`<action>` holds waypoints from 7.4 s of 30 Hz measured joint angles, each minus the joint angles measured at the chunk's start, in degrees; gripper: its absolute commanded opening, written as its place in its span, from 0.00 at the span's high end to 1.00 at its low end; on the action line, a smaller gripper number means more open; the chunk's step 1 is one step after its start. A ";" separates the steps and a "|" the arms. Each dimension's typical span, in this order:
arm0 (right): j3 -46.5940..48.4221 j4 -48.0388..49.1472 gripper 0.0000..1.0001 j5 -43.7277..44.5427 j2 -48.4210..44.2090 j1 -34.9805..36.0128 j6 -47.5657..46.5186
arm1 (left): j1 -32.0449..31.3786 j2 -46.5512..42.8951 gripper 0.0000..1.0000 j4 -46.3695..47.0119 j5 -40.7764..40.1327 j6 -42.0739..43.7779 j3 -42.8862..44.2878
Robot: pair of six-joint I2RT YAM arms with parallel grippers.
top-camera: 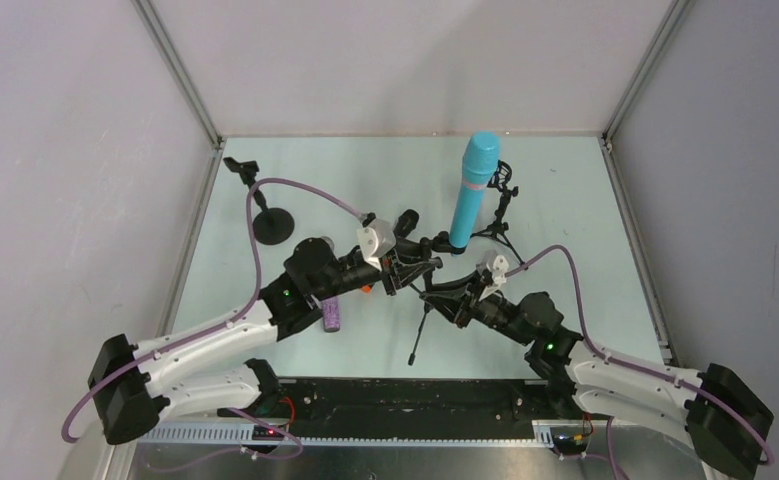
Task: Attach the microphones to the stand
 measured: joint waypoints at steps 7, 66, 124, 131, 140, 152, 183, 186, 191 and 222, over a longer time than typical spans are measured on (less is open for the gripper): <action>3.63 -8.61 0.56 -4.72 -7.85 -1.46 -1.42 | 0.24 0.00 1.00 7.02 6.99 -2.45 0.02; 11.32 8.90 0.30 -33.00 -2.82 -14.82 11.85 | -1.55 6.40 1.00 26.73 17.88 -10.67 -0.63; 8.09 -18.10 1.00 -22.58 -7.67 -17.16 0.94 | 4.72 -3.91 0.01 14.32 6.47 -4.85 -5.79; 8.13 -20.65 1.00 -32.83 -8.13 -17.16 -1.16 | 8.92 -2.08 0.00 7.80 19.74 -4.76 -1.42; 8.57 -21.27 1.00 -36.35 -9.81 -17.16 -1.07 | 7.58 7.30 0.00 5.22 31.15 -5.99 5.01; 8.83 -21.20 1.00 -36.35 -9.90 -17.16 -0.66 | 4.59 13.35 0.61 3.72 31.78 -6.23 6.95; 8.68 -24.68 1.00 5.09 -15.67 -0.52 -1.53 | -9.90 9.22 1.00 -0.15 -18.71 -12.15 7.10; 7.69 -23.58 1.00 8.37 -15.98 1.11 -2.23 | -12.07 9.60 1.00 -0.33 -24.76 -12.46 7.13; 6.60 -22.75 1.00 9.01 -16.90 0.66 -3.52 | -11.26 11.13 1.00 -0.83 -22.05 -11.80 8.57; 6.93 -18.43 1.00 12.68 -17.73 2.73 -3.30 | -10.43 10.32 1.00 -6.47 -25.83 -18.99 13.05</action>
